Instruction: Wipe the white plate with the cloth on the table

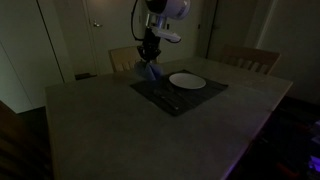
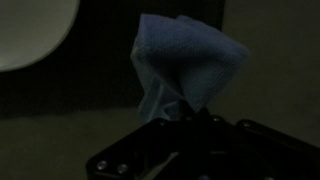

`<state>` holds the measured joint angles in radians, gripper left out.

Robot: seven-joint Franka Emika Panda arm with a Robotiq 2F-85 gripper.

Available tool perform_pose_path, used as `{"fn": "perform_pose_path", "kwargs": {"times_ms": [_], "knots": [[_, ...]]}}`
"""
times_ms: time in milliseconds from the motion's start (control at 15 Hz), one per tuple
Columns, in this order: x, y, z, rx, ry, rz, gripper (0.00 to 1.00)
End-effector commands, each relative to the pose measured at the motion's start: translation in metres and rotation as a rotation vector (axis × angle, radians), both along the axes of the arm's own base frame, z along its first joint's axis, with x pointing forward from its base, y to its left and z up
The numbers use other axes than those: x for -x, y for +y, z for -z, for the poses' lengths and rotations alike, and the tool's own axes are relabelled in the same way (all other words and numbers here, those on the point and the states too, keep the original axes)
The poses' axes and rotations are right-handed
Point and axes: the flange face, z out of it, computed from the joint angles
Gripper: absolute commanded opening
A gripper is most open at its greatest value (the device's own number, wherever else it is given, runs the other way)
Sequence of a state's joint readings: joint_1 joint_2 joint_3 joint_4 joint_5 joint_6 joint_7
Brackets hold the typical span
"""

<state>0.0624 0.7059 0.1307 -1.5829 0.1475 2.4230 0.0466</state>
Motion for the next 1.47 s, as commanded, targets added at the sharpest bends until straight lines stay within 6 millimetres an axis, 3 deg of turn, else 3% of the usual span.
{"fn": "perform_pose_path", "kwargs": {"times_ms": [0,333,600,933,1400], "knots": [[0.005,-0.011,-0.027,-0.029,-0.006,-0.061,0.02],[0.016,-0.033,-0.053,0.004,0.000,-0.086,0.02],[0.038,-0.056,-0.060,0.026,0.036,-0.075,0.02],[0.071,-0.078,-0.045,0.101,0.098,0.045,0.02],[0.099,-0.096,-0.021,0.171,0.159,0.179,0.02]]}}
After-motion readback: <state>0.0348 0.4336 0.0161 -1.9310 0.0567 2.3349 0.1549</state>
